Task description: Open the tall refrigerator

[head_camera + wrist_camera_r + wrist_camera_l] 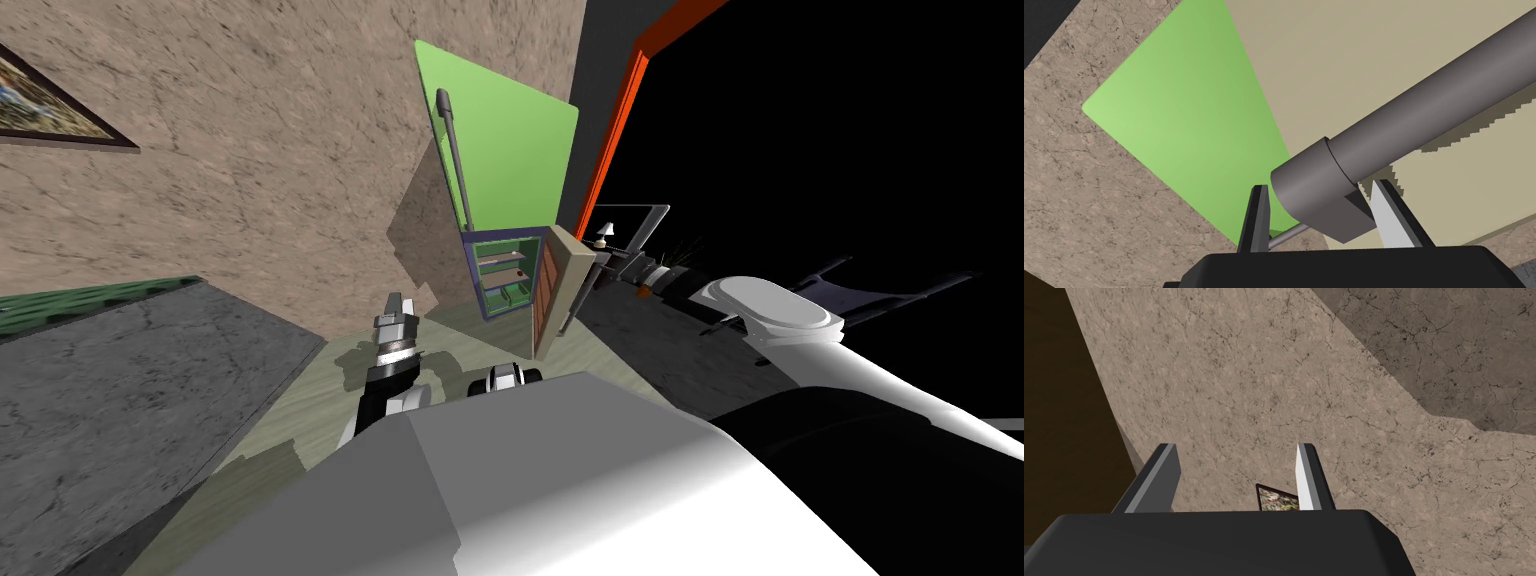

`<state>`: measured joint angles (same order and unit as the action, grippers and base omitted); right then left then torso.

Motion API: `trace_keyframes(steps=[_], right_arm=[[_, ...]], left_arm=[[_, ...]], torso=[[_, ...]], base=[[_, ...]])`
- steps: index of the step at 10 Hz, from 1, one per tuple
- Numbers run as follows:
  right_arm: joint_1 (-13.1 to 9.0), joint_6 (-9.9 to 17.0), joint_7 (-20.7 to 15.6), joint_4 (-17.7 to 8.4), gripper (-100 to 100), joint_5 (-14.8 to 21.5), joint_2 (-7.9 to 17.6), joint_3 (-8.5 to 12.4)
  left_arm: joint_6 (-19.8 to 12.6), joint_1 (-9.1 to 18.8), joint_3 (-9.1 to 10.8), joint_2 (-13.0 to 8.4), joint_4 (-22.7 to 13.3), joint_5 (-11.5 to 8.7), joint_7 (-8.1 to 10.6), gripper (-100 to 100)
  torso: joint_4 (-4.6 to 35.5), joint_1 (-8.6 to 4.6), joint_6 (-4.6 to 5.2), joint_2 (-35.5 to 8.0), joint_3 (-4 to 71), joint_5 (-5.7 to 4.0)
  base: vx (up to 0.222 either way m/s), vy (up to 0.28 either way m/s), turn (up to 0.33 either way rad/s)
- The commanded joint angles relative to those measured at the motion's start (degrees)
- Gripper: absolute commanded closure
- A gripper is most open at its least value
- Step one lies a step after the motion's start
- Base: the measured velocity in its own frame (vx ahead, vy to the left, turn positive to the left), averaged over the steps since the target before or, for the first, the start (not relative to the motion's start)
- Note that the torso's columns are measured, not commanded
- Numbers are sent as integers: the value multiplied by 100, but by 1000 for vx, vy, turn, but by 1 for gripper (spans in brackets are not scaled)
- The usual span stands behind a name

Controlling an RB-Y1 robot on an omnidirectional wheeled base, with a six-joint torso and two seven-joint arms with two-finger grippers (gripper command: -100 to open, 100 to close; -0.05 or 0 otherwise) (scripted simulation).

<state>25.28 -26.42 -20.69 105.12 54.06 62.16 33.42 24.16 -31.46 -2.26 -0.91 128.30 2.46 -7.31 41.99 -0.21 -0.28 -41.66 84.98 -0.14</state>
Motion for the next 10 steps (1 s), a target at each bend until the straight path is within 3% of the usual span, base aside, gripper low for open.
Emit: trace_keyframes(steps=[1,2,3,5,8,9,10], right_arm=[[-14,-139,-52,114,100,-50,-40,-57],[-17,-183,-66,166,100,-68,-52,-80],[10,-140,105,175,-100,-104,133,90],[25,-188,313,165,-100,-172,378,242],[44,-252,590,153,-100,-263,704,444],[69,-268,538,141,-100,-233,657,347],[77,-274,559,138,0,-232,666,336]], left_arm=[[0,0,0,0,0,0,0,0],[0,0,0,0,0,0,0,0],[0,0,-1,0,0,0,0,0],[0,-2,-2,3,0,0,0,0],[0,-1,-2,3,0,0,0,0],[0,-1,-2,2,0,0,0,0],[0,0,-2,3,0,0,0,0]], torso=[[-2,-6,0,1,1,-1],[-6,2,4,-4,-4,-6],[-7,15,13,-14,-13,-8],[17,78,27,-30,-22,30],[47,40,13,-79,-48,33],[60,45,10,-80,-45,47],[52,45,18,-80,-47,40]], base=[[-59,-265,82],[-70,-222,90],[-21,-90,-45],[48,36,-111],[19,42,-71],[1,6,-9],[0,0,0]])
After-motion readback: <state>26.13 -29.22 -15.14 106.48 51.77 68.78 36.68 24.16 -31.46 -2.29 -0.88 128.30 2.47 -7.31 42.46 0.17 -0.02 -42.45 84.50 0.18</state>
